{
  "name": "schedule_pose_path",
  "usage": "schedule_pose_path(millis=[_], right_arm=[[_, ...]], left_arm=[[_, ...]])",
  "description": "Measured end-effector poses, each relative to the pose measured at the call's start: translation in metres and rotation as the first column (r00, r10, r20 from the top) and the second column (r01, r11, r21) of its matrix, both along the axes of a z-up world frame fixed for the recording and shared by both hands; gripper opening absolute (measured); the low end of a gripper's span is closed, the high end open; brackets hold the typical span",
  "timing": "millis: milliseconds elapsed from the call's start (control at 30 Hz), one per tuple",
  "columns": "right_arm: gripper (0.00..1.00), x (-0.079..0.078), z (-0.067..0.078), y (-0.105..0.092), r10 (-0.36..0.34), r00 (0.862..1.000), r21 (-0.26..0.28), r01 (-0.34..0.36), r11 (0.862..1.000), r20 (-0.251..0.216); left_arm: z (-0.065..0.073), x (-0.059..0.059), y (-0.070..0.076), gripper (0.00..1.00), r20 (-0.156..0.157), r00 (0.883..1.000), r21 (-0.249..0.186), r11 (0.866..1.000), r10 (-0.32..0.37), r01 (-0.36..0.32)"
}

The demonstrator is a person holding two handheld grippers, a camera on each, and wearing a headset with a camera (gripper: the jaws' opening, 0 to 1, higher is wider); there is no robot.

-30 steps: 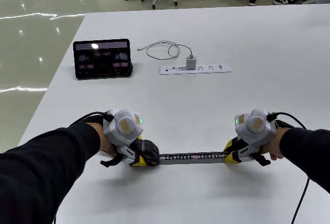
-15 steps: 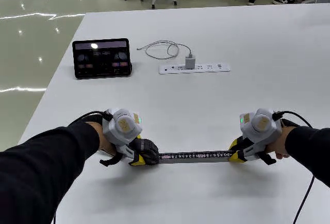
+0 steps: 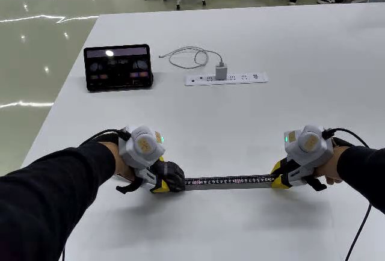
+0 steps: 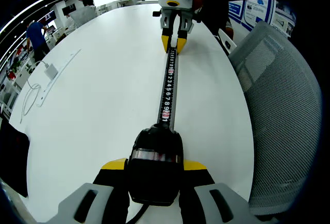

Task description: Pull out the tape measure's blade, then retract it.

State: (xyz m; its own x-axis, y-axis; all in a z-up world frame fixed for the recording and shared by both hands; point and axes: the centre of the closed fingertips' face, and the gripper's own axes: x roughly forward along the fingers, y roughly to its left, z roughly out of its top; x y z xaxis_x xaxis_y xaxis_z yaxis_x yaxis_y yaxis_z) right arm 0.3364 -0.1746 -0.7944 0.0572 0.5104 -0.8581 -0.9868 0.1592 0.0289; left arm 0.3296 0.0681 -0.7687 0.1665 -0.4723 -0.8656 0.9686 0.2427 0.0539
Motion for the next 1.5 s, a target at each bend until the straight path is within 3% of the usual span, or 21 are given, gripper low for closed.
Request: schedule_pose_path(millis=[1000,1333,1500], right_arm=[[0.11,-0.0013,-0.0005,-0.0030,-0.013,1.000,-0.007,0.013,1.000,-0.009],[0.12,-0.0029,-0.0010,-0.0012,0.033,0.999,-0.037,-0.032,0.999,0.018],[0.12,-0.0022,-0.0011,-0.0006,0.049,0.999,-0.058,-0.049,0.997,0.015]], left_arm=[[-0.0005,0.0001,-0.0011,0.33,-0.002,1.000,-0.004,1.000,0.007,-0.007],[0.0005,0.0009,-0.0023,0.33,0.006,1.000,-0.035,0.999,0.020,-0.020],[0.0005,0.0011,-0.0030,0.33,0.008,1.000,-0.023,1.000,0.007,-0.007]])
